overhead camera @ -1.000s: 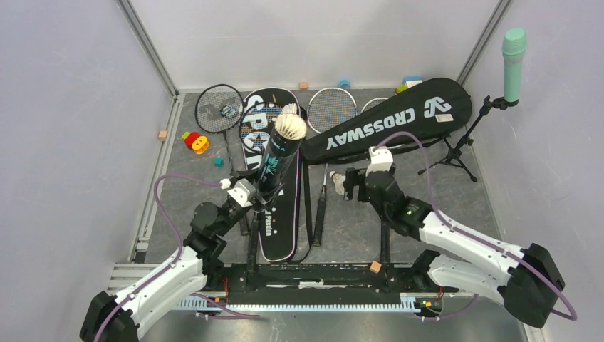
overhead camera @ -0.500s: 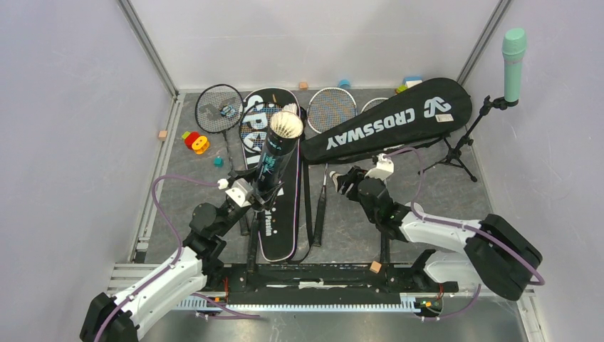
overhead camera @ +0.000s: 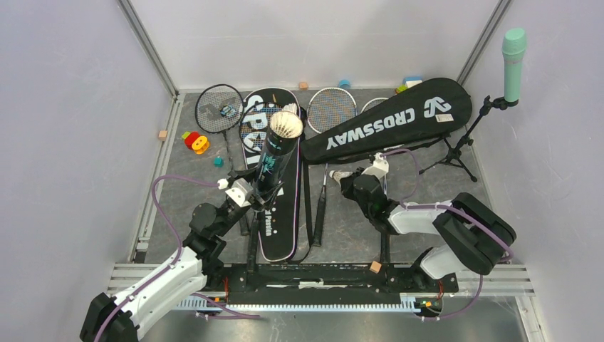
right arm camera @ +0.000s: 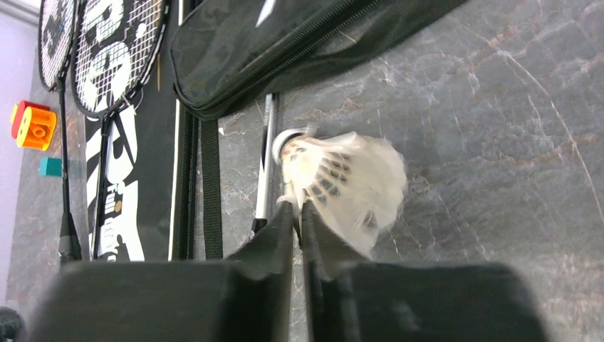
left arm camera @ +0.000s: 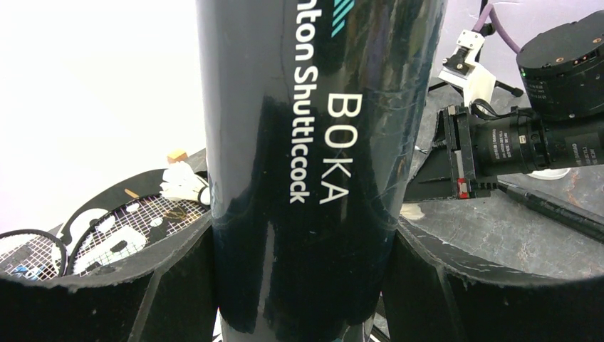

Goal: Pack up the badminton gear
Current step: Pick up the shuttlecock at the center of the board, then place the shuttlecock at the shuttle tube, then pick up the shuttlecock at the center of the board.

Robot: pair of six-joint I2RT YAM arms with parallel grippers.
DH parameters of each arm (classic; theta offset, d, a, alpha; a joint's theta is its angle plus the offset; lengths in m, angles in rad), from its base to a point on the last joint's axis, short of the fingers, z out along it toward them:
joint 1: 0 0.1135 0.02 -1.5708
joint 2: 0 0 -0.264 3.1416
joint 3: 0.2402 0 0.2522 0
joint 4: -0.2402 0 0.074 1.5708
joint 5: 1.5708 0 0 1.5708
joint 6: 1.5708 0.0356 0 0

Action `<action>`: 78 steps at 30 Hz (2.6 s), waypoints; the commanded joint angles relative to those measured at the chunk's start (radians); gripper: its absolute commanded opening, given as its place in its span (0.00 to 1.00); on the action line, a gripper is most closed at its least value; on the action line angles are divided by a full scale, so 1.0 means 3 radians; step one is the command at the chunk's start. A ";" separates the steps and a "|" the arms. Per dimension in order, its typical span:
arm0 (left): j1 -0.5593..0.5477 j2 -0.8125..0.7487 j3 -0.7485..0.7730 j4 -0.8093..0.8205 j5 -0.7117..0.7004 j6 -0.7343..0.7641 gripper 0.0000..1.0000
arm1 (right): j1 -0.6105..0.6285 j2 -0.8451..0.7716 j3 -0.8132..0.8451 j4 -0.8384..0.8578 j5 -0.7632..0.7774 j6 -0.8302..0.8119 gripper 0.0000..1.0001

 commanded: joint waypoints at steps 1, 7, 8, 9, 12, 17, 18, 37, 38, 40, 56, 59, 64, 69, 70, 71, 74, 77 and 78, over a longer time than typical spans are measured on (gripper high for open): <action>-0.0006 -0.0057 0.0034 0.0285 -0.0097 -0.0038 0.18 | -0.0080 -0.0030 0.0137 0.0440 -0.0120 -0.0192 0.01; -0.0006 -0.0034 0.0040 0.0210 -0.0006 0.0067 0.18 | -0.0179 -0.0682 0.0624 -0.0281 -0.1134 -0.2149 0.00; -0.0006 -0.0009 0.0047 0.0203 0.0013 0.0093 0.18 | -0.0179 -0.0799 0.0814 -0.0696 -0.1189 -0.2490 0.00; -0.0006 0.0012 0.0056 0.0185 0.0039 0.0119 0.18 | -0.0179 -0.0899 0.0940 -0.0980 -0.1260 -0.2785 0.00; -0.0006 0.0066 0.0116 -0.0027 0.0222 0.0262 0.18 | -0.0179 -0.1286 0.1260 -0.1856 -0.1534 -0.3763 0.00; -0.0006 0.0038 0.0244 -0.0542 0.0632 0.0529 0.17 | -0.0184 -0.1921 0.1671 -0.2705 -0.1744 -0.4346 0.00; -0.0007 0.0035 0.0244 -0.0597 0.0695 0.0592 0.17 | -0.0182 -0.2041 0.1762 -0.2791 -0.1908 -0.4444 0.00; -0.0006 -0.0199 0.0387 -0.1435 0.1020 0.0983 0.16 | -0.0181 -0.2133 0.3158 -0.4756 -0.3518 -0.6168 0.00; -0.0007 -0.0223 0.0387 -0.1459 0.1028 0.0996 0.16 | -0.0179 -0.2099 0.3188 -0.4761 -0.3554 -0.6146 0.00; -0.0009 -0.0258 0.0377 -0.1500 0.1070 0.1028 0.16 | -0.0182 -0.2012 0.3290 -0.4841 -0.3663 -0.6120 0.00; -0.0006 -0.0307 0.0364 -0.1536 0.1290 0.1077 0.17 | -0.0126 -0.0903 0.3751 -0.5058 -0.4278 -0.5886 0.00; -0.0006 -0.0306 0.0362 -0.1528 0.1332 0.1084 0.17 | -0.0049 -0.0767 0.3750 -0.4995 -0.4309 -0.5802 0.00; -0.0006 -0.0305 0.0361 -0.1502 0.1343 0.1074 0.17 | 0.0156 -0.0518 0.3749 -0.4930 -0.4256 -0.5710 0.00; -0.0007 -0.0323 0.0336 -0.1393 0.1238 0.1002 0.15 | 0.0204 -0.0431 0.3945 -0.4895 -0.3751 -0.5491 0.10; -0.0006 -0.0331 0.0331 -0.1390 0.1209 0.0989 0.15 | 0.0205 -0.0450 0.4031 -0.4898 -0.3682 -0.5450 0.19; -0.0006 -0.0348 0.0326 -0.1380 0.1180 0.0982 0.15 | 0.0204 -0.0487 0.4100 -0.4906 -0.3616 -0.5412 0.22; -0.0008 -0.0389 0.0286 -0.1301 0.1132 0.0951 0.15 | 0.0204 -0.0697 0.4254 -0.4907 -0.3314 -0.5357 0.35; -0.0006 -0.0433 0.0254 -0.1226 0.1023 0.0901 0.15 | 0.0203 -0.1056 0.4232 -0.4751 -0.2982 -0.5253 0.48; -0.0007 -0.0450 0.0244 -0.1194 0.0958 0.0885 0.15 | 0.0207 -0.1167 0.4197 -0.4667 -0.2878 -0.5193 0.52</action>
